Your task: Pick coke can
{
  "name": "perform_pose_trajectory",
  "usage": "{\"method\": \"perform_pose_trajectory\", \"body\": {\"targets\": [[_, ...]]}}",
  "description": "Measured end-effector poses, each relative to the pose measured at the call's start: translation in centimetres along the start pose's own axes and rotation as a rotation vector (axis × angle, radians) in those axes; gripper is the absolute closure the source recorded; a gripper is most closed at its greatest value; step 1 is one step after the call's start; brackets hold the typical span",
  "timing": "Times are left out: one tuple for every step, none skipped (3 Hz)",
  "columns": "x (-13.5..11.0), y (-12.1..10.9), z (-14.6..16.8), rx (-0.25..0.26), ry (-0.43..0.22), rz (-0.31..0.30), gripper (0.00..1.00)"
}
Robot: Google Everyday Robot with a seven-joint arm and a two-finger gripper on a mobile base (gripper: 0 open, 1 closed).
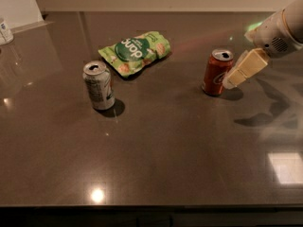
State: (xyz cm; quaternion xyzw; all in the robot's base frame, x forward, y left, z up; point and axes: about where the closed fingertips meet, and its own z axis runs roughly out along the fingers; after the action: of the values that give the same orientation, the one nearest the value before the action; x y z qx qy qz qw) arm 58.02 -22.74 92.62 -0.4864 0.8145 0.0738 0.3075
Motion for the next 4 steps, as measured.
{"method": "perform_pose_trajectory", "body": {"targets": [[0.3, -1.0, 1.6, -0.013, -0.021, 0.038, 0.0], [0.0, -1.3, 2.7, -0.031, -0.044, 0.063, 0.0], [-0.7, -0.9, 3.3, -0.059, -0.07, 0.073, 0.0], [-1.1, -0.2, 3.7, -0.09, -0.087, 0.07, 0.18]]}}
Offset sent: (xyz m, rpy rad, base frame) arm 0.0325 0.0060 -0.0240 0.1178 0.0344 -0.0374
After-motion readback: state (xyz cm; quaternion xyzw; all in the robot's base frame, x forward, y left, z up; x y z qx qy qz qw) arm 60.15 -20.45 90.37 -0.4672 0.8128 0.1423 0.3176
